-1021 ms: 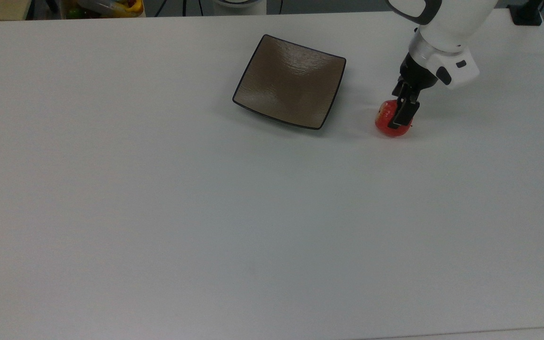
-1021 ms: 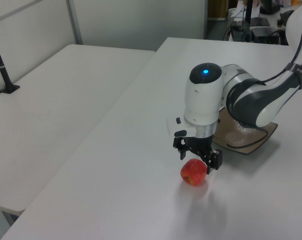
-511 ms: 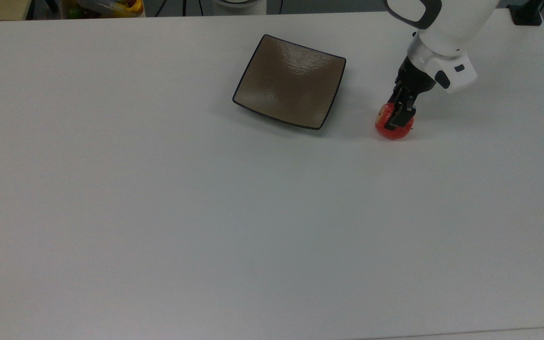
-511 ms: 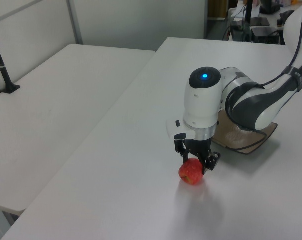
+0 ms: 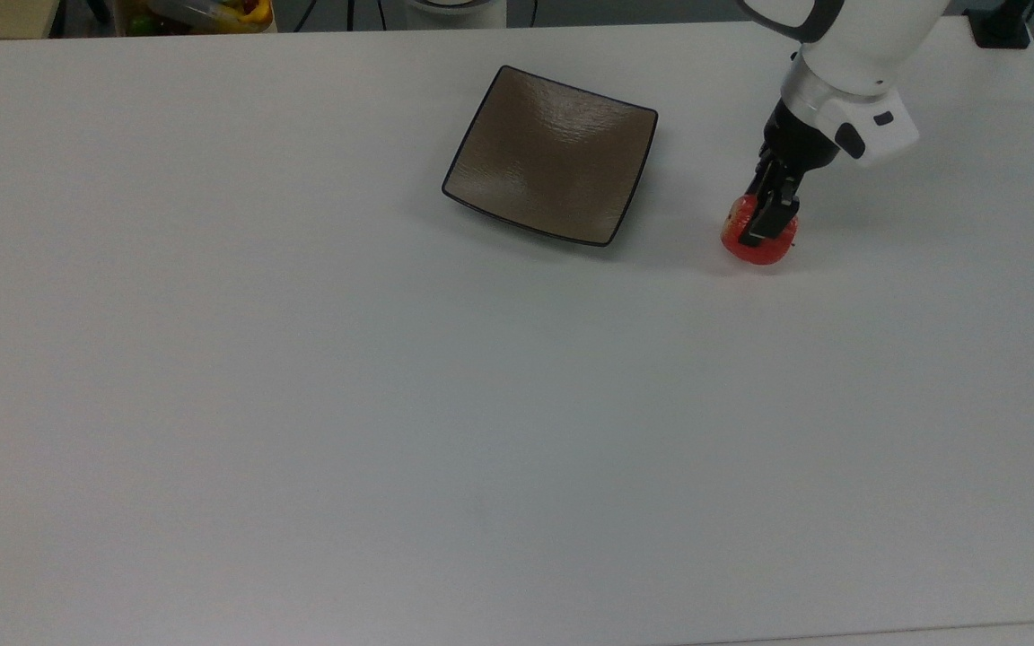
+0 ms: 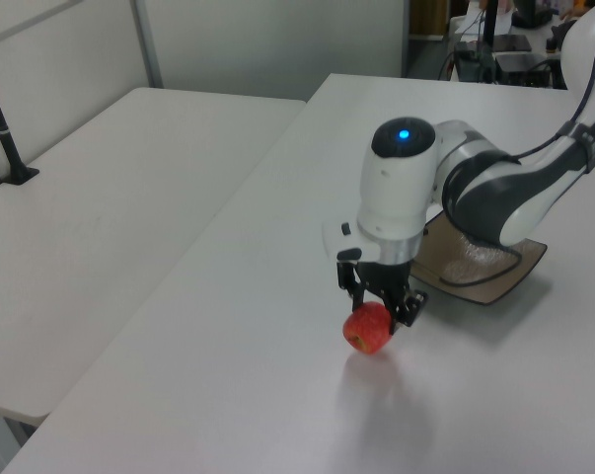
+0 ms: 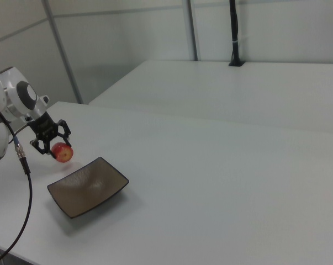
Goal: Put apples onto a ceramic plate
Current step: 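Lift the red apple and carry it over the brown plate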
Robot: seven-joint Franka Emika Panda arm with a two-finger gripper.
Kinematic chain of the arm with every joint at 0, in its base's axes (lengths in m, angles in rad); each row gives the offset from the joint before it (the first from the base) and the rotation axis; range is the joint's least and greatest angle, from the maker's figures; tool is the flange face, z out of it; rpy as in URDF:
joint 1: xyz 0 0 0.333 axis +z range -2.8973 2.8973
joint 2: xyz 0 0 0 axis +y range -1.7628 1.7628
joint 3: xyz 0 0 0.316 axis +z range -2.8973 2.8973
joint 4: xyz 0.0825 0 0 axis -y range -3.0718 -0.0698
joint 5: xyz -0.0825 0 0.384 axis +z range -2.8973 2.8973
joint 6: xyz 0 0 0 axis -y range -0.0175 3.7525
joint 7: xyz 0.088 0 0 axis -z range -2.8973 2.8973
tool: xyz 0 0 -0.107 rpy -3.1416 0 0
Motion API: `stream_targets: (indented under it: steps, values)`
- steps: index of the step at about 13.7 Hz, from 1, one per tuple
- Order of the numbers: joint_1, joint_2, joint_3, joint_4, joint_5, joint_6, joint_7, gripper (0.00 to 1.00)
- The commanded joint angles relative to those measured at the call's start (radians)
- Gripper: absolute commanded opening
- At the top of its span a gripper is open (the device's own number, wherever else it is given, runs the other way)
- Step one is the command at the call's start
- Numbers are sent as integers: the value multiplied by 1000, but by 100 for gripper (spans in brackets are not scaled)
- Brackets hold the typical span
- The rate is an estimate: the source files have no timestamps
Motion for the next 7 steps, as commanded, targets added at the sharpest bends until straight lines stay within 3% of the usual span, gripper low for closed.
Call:
stream_targets:
  steps: [1, 4, 7]
  values:
    - [-28, -101, -11, -23, 4, 6, 19, 44]
    - [-57, -180, -11, -57, 61, -4, 14, 44]
    - [-88, -292, -12, -150, 113, -4, -1, 45]
